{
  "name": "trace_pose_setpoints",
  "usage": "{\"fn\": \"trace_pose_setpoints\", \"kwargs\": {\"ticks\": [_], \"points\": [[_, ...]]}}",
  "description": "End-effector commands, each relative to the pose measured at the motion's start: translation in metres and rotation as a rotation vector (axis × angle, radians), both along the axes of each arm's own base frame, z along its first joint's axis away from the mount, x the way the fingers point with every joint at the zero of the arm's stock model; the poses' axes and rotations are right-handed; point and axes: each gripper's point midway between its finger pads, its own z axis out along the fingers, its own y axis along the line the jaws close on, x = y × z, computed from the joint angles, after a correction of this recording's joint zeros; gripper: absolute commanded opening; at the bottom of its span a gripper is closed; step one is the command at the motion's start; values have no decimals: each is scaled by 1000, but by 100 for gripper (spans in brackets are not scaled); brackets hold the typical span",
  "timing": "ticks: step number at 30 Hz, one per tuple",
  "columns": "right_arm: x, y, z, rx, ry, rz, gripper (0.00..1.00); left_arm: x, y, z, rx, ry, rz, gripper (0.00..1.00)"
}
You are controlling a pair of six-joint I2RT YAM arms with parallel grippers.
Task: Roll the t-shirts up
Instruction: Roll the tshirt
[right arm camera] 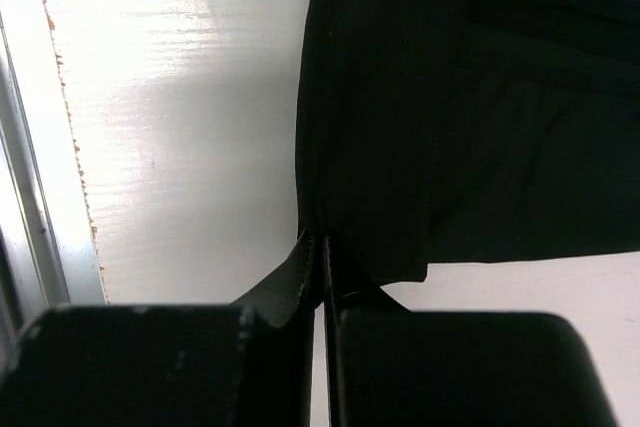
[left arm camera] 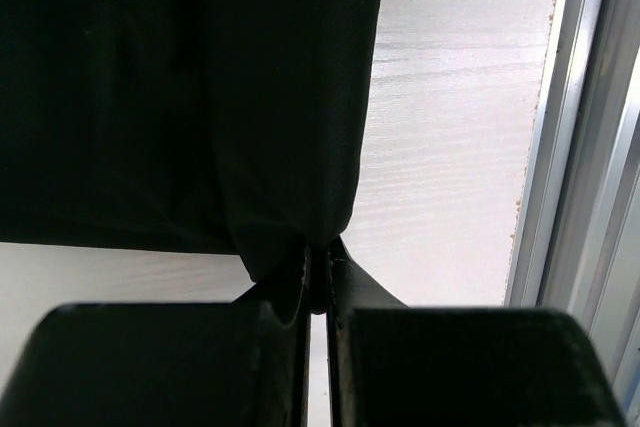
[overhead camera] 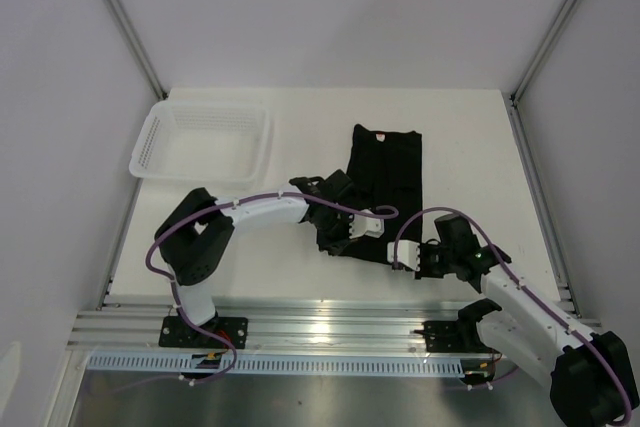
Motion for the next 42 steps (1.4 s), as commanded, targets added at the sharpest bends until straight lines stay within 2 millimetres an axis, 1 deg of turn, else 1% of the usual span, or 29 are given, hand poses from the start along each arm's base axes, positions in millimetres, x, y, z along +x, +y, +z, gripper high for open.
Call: {"fn": "trace_pose_setpoints", "kwargs": {"ticks": [1, 2, 3, 4, 5, 6, 8, 10, 11, 12, 14, 17, 19, 22, 24, 25, 26, 27, 28, 29, 30, 31, 32, 36, 39, 42], "points": [[6, 6, 11, 19, -32, 15, 0, -1, -6, 11, -36, 40, 14, 1], [4, 7, 13, 25, -20, 20, 0, -5, -4, 12, -35, 64, 14, 1], [-3, 10, 15, 38, 15, 36, 0, -5, -3, 14, -38, 74, 17, 1], [-2, 14, 24, 53, 14, 44, 0, -8, -1, 15, -37, 88, 19, 1], [-5, 15, 26, 58, 36, 53, 0, -10, -1, 18, -44, 100, 16, 1], [-14, 14, 26, 54, 77, 64, 0, -14, 5, 18, -28, 117, 19, 1], [-21, 18, 31, 74, 110, 94, 0, -18, 9, 21, -23, 130, 17, 1], [-29, 17, 31, 70, 142, 101, 0, -27, 12, 24, -19, 171, 12, 1], [-30, 17, 36, 75, 144, 102, 0, -30, 12, 26, -19, 178, 10, 1], [-37, 15, 36, 66, 177, 102, 0, -31, 14, 27, -16, 185, 11, 1], [-47, 18, 41, 89, 215, 123, 0, -37, 19, 28, 1, 207, 11, 1], [-62, 22, 50, 126, 280, 141, 0, -47, 22, 37, -3, 247, 5, 1], [-70, 21, 52, 131, 312, 135, 0, -53, 23, 46, -14, 266, 8, 1], [-74, 17, 51, 118, 326, 120, 0, -59, 23, 53, -28, 295, 5, 1], [-67, 20, 50, 126, 317, 101, 0, -59, 20, 54, -37, 310, 5, 1], [-65, 22, 48, 129, 325, 94, 0, -58, 18, 50, -29, 326, 10, 1], [-57, 26, 50, 150, 306, 83, 0, -55, 16, 49, -24, 340, 25, 1], [-52, 28, 51, 155, 296, 69, 0, -48, 10, 52, -35, 331, 32, 1], [-43, 30, 52, 166, 288, 48, 0, -40, 8, 47, -25, 336, 49, 1], [-39, 30, 52, 167, 286, 36, 0, -36, 8, 45, -22, 339, 60, 1], [-36, 31, 52, 165, 283, 30, 0, -30, 5, 47, -30, 335, 70, 1], [-34, 31, 52, 164, 281, 25, 0, -26, 6, 43, -23, 341, 79, 2], [-27, 32, 54, 170, 270, 14, 0, -16, 7, 44, -26, 333, 99, 4], [-10, 29, 53, 190, 251, -49, 0, 1, 6, 38, 0, 320, 116, 7], [6, 28, 53, 183, 227, -75, 0, 6, 4, 32, 17, 322, 108, 7], [19, 27, 54, 186, 217, -102, 0, 10, 8, 26, 40, 319, 109, 8]]}}
